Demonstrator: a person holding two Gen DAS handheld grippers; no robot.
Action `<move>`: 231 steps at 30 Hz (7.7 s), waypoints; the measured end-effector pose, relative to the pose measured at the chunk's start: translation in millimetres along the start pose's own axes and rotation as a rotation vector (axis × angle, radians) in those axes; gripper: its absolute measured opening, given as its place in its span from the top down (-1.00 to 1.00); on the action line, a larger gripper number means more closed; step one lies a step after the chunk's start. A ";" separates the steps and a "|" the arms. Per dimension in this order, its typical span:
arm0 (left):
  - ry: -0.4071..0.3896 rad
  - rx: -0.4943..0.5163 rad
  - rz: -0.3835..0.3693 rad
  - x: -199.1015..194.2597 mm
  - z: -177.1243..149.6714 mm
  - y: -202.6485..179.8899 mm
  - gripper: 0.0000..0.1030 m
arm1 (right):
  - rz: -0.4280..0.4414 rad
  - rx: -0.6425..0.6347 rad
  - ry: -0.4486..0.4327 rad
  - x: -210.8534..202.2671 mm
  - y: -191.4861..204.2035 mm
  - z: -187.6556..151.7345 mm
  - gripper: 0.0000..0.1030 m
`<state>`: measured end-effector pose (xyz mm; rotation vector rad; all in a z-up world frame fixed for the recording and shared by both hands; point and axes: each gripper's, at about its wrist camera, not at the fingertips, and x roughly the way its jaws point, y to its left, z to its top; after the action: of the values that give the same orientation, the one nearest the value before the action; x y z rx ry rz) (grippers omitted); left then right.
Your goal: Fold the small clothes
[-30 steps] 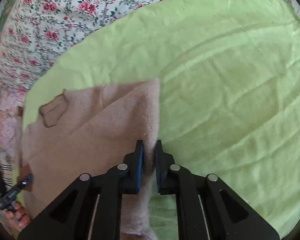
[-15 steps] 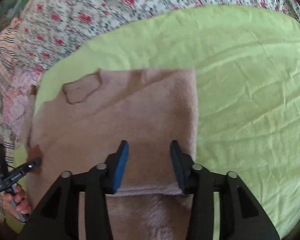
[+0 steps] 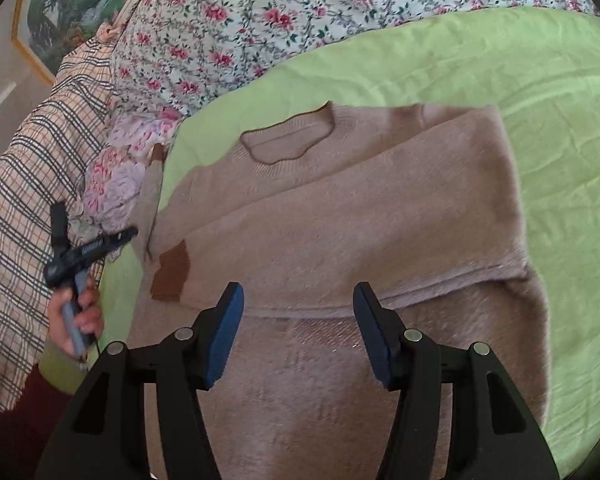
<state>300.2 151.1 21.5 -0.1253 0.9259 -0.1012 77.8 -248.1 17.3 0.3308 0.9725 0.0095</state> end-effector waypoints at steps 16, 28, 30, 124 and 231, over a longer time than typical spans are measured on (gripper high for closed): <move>0.057 -0.086 0.206 95.5 115.3 52.6 -0.49 | 0.045 0.052 0.067 11.4 8.1 -27.8 -0.14; -0.011 -0.023 0.177 112.2 139.7 52.7 0.93 | 0.048 0.066 0.087 22.1 7.2 -29.1 -0.14; -0.048 -0.023 0.121 91.7 131.3 45.7 0.93 | 0.058 0.062 0.079 20.1 9.8 -28.8 -0.14; -0.026 0.005 0.155 38.9 -51.5 -21.2 0.38 | -0.355 -0.025 0.029 41.2 -56.8 33.0 0.63; -0.108 -0.033 -0.276 -12.4 -29.4 -38.9 0.87 | 0.020 0.093 -0.124 11.0 -101.5 79.7 0.82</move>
<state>267.9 112.5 19.7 -0.2864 0.7983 -0.3322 134.6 -364.4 21.2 0.4217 0.8483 -0.0373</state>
